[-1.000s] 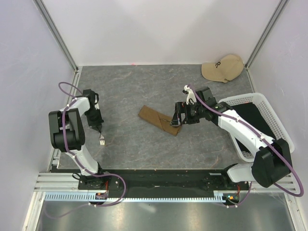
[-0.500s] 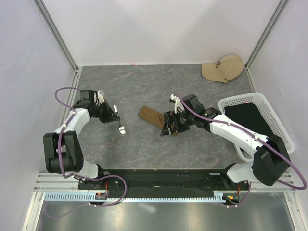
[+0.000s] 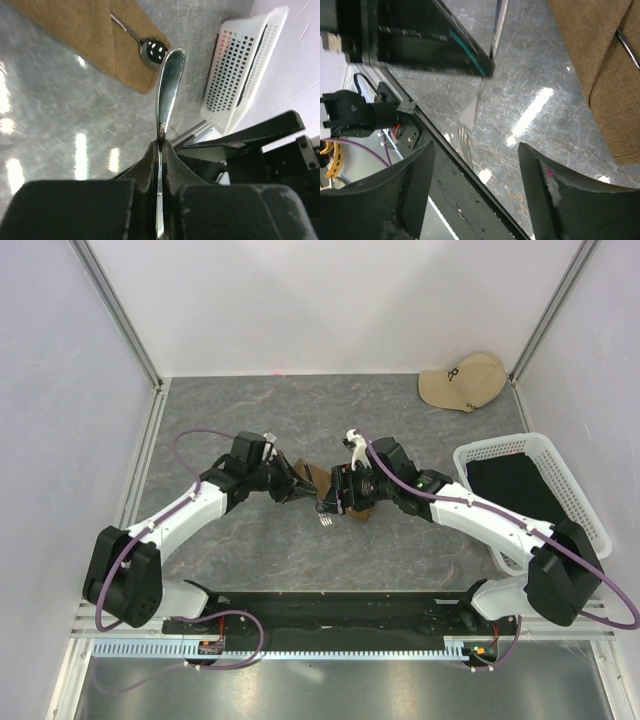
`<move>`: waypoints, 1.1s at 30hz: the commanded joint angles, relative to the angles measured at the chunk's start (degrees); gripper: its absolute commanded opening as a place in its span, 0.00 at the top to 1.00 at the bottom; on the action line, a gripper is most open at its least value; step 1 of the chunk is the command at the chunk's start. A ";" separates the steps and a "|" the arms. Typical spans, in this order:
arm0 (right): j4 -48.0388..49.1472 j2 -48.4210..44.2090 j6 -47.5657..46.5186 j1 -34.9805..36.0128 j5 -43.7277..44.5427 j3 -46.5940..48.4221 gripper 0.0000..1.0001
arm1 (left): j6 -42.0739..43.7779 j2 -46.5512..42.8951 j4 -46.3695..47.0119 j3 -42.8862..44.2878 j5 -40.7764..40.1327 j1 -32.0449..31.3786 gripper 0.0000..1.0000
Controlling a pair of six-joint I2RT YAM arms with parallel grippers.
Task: Fold the napkin into a case and place the utensils inside
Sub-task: Pass from the left arm to the right
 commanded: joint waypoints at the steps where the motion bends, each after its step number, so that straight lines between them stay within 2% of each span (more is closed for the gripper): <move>1: 2.85 -1.07 -0.37 0.91 4.00 -0.83 0.28 | -13.01 -0.66 4.19 -0.06 -3.69 -3.17 0.98; 4: 3.64 -0.10 -0.20 1.71 4.45 -1.45 0.45 | -14.34 -0.31 5.87 -0.15 -2.98 -3.87 0.98; 7: 4.96 0.60 0.07 2.58 4.62 -1.89 0.53 | -14.78 -0.39 6.40 -0.15 -3.25 -4.49 0.98; 8: 4.97 0.95 -0.11 2.76 5.15 -1.72 0.67 | -14.87 -0.39 6.66 -0.24 -2.98 -4.58 0.98; 11: 4.44 0.96 -2.03 3.11 5.33 -1.01 1.00 | -14.52 -0.48 8.93 -1.11 -0.97 -4.58 0.98; 12: 3.13 0.87 -2.91 3.29 6.55 -0.49 1.00 | -12.52 -0.31 9.47 -1.12 0.08 -4.23 0.95; 13: 2.42 0.61 -5.62 3.55 7.78 -0.31 1.00 | -10.67 -0.39 9.04 -0.16 0.88 -4.05 0.66; 14: -0.45 0.17 -7.21 4.16 9.35 0.13 1.00 | -8.74 -0.48 7.30 0.81 0.45 -3.87 0.46; 16: -3.11 -0.53 -12.11 4.96 17.43 1.10 1.00 | -3.19 -1.70 -0.08 3.53 -1.21 -3.61 0.32; 18: -7.41 -0.98 -15.82 6.10 25.22 2.58 1.00 | -1.16 -2.59 -4.90 4.50 -2.97 -3.35 0.27; 20: -9.96 -1.50 -20.40 8.20 31.66 3.73 1.00 | -1.59 -2.42 -7.56 6.35 -3.77 -3.26 0.10; 21: -10.58 -1.68 -21.63 8.91 35.70 4.00 1.00 | -2.03 -1.80 -10.62 7.92 -3.86 -3.17 0.06; 26: -12.70 -1.86 -27.87 13.48 42.85 5.32 1.00 | -4.93 5.49 -14.08 12.59 -1.14 -3.26 0.06; 33: -12.18 -3.88 -27.27 14.19 39.08 5.84 1.00 | -5.64 8.05 -4.33 14.62 0.27 -3.78 0.06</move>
